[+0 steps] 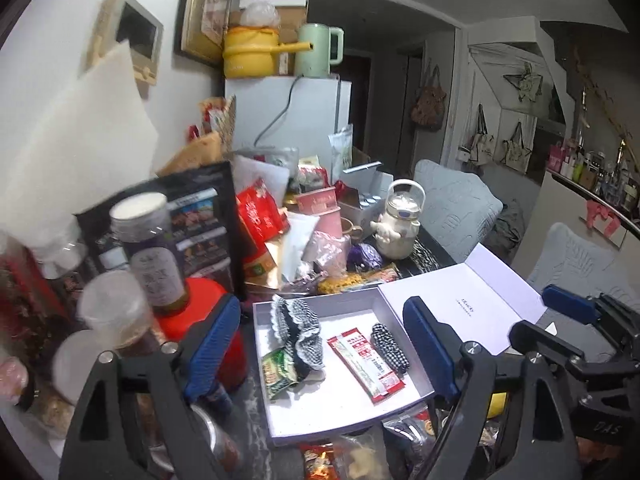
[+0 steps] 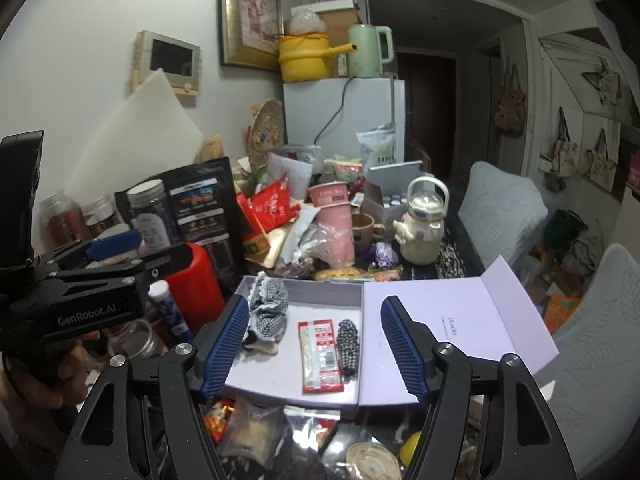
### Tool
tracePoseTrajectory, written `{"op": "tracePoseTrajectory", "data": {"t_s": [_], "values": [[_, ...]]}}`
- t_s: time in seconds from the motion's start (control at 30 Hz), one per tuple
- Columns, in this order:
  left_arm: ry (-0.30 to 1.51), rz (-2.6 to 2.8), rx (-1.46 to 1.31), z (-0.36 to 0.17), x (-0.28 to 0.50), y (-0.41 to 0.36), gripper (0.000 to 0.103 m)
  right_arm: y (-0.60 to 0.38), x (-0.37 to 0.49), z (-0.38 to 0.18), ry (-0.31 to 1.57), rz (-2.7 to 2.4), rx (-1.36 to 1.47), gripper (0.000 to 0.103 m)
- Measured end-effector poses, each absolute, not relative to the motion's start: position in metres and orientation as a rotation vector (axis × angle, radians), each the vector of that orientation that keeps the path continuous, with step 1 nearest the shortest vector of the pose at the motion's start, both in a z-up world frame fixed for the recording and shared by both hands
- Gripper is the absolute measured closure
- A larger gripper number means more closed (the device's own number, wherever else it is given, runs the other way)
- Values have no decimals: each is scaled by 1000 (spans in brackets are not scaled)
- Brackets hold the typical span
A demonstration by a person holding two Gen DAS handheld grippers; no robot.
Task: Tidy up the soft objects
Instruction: 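Withdraw both grippers from the box back toward the table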
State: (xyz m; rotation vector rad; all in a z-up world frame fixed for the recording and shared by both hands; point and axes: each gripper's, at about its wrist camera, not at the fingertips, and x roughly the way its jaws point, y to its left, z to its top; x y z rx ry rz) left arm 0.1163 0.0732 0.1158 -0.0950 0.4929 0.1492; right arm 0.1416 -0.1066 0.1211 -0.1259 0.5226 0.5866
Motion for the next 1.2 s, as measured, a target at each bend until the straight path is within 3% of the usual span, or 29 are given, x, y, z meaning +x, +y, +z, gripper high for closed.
{"op": "tracePoseTrajectory", "data": {"t_s": [0.23, 0.4, 1.2], "values": [[492, 139, -80, 121, 83, 69, 7, -120, 107, 129, 472, 579, -118, 16], [485, 121, -64, 118, 59, 60, 3, -127, 86, 127, 456, 563, -122, 13], [676, 13, -143, 42, 8, 34, 3, -177, 29, 48, 634, 527, -34, 13]]}}
